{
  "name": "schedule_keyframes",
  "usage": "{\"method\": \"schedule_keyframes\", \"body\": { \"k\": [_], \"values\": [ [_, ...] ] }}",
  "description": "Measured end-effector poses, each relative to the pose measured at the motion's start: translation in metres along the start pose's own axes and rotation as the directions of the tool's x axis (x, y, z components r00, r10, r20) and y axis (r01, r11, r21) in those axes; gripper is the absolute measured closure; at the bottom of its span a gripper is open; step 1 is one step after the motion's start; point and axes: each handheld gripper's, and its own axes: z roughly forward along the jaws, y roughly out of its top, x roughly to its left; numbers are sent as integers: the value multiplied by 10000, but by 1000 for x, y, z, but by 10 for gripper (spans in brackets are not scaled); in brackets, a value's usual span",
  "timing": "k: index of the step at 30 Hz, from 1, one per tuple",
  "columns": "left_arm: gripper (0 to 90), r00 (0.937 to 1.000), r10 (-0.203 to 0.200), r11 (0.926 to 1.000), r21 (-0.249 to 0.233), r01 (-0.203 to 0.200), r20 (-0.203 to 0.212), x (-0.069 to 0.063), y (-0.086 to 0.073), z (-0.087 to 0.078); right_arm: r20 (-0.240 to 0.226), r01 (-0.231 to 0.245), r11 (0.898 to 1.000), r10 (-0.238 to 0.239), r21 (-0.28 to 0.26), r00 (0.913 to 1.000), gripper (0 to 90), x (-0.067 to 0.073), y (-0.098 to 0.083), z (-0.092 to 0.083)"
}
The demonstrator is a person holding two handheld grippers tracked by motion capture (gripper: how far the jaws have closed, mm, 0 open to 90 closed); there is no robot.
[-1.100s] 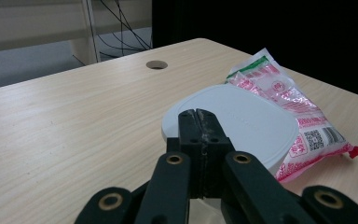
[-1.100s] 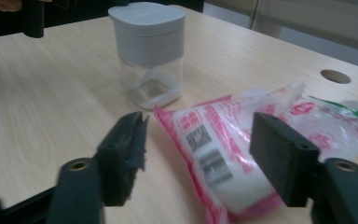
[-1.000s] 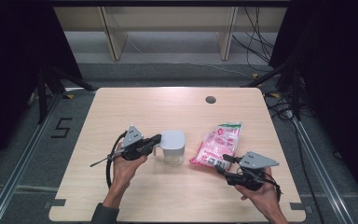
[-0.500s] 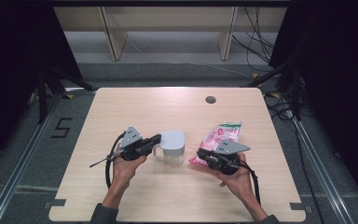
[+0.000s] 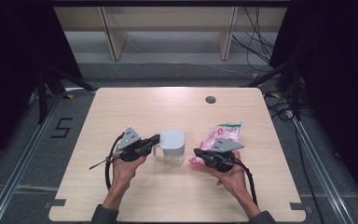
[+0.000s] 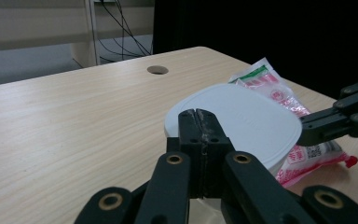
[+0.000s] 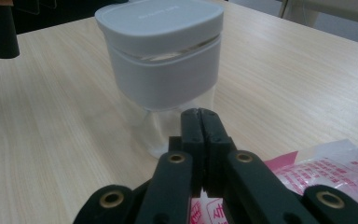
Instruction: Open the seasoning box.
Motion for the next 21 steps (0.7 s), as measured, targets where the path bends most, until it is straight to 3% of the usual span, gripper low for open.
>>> {"method": "schedule_keyframes", "body": {
  "k": [4,5,7,8,9,10,13,14,21],
  "values": [
    [895,9999,95,9999,87,-94,-82,0,1,1,10,362,9993,-362,-67,9993,900,0,4,5],
    [895,9999,-41,9999,129,43,-156,-1,1,0,-54,485,9987,-486,-145,9988,900,2,6,7],
    [895,9998,109,9999,134,-107,-157,0,1,-1,-96,477,9987,-478,-164,9988,900,2,8,8],
    [895,9998,-4,9999,104,5,-180,0,0,-1,-108,388,9992,-389,-83,9992,900,5,12,8],
    [895,9998,-32,9999,103,34,-180,3,-1,-3,-79,515,9980,-519,-379,9986,900,6,17,10],
    [895,9997,-119,9999,80,121,-191,3,-1,-3,-82,590,9980,-592,-231,9982,900,7,20,10],
    [895,9997,122,9999,96,-120,-192,3,-1,-3,-11,349,9993,-350,-145,9994,900,10,21,12],
    [895,9998,119,9999,62,-118,-170,2,-1,-2,-30,528,9983,-529,-251,9986,900,9,23,13],
    [895,9997,139,9998,113,-137,-181,3,-1,-3,-94,620,9963,-627,-597,9980,900,14,33,19]
  ]
}}
